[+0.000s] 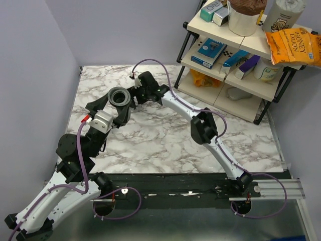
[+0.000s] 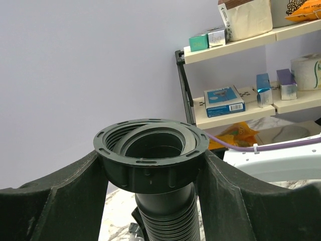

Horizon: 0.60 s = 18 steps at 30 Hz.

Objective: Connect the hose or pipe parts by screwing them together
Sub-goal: Move the adaptor to the center of the board.

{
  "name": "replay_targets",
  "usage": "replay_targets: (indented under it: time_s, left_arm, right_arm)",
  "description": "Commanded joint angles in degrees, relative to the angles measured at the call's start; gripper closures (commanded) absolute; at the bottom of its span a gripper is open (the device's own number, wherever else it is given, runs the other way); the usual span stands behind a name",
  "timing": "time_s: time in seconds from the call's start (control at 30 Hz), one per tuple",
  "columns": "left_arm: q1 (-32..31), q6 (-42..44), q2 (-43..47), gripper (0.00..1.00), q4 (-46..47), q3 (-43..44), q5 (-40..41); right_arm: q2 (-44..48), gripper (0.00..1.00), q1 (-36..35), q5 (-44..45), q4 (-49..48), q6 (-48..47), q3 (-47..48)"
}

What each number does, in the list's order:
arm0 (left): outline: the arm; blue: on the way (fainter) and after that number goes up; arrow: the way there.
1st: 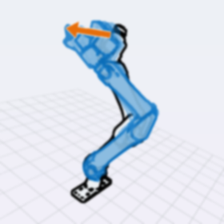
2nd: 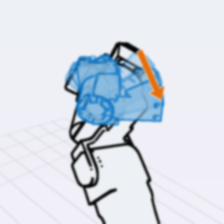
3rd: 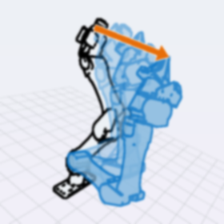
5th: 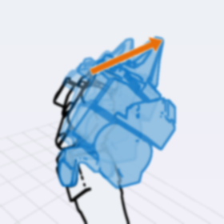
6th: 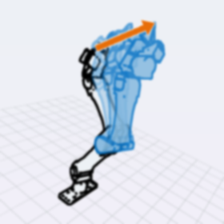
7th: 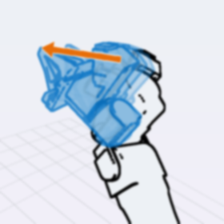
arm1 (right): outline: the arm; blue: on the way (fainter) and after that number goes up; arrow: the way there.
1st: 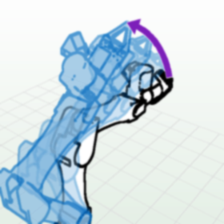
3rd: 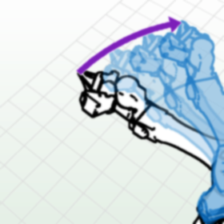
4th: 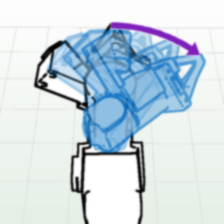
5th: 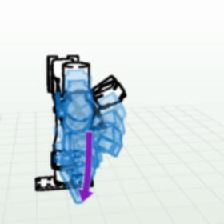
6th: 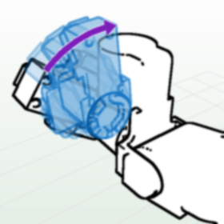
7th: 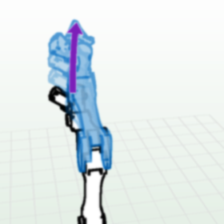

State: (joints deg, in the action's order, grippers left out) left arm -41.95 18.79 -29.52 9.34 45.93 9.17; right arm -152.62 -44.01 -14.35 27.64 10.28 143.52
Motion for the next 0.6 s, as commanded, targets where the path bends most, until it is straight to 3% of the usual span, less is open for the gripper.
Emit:
replay_targets:
  time_s: [0.0, 0.03, 0.13, 0.23, 0.3, 0.53, 0.57]
  left_arm:
    - [0.03, 1.43, 1.39, 1.0, 1.64, -0.14, 0.5]
    - [-0.23, 1.6, 1.57, 1.0, 1.56, -0.14, 0.85]
    - [-0.41, 2.04, 2.09, 1.0, 1.55, -0.05, 0.94]
    - [-1.2, 2.66, 2.36, 1.0, 1.29, 0.12, 1.64]
    - [-1.9, 2.84, 2.62, 1.0, 1.03, 0.3, 2.17]
    - [-2.96, 3.19, 3.24, 1.0, 0.59, 1.18, 2.34]
    - [-3.04, 3.1, 3.33, 1.0, 0.67, 1.26, 2.34]
  right_arm:
    - [-1.8, 0.19, -0.55, 0.9, 0.21, 2.28, 2.11]
    - [-1.98, 0.36, -0.46, 0.64, 0.4, 2.55, 2.46]
    - [-2.33, 0.61, -0.46, 0.9, 0.92, 4.3, 2.46]
    - [-3.13, 0.55, -0.46, 0.9, 2.42, 5.45, 2.37]
    - [-1.91, 0.55, -0.46, 1.25, 3.21, 5.36, 0.55]
    - [6.17, 0.71, -0.46, 2.83, 5.14, 3.69, -13.23]
    - [7.58, 0.77, -0.55, 3.27, 5.49, 3.26, -15.27]
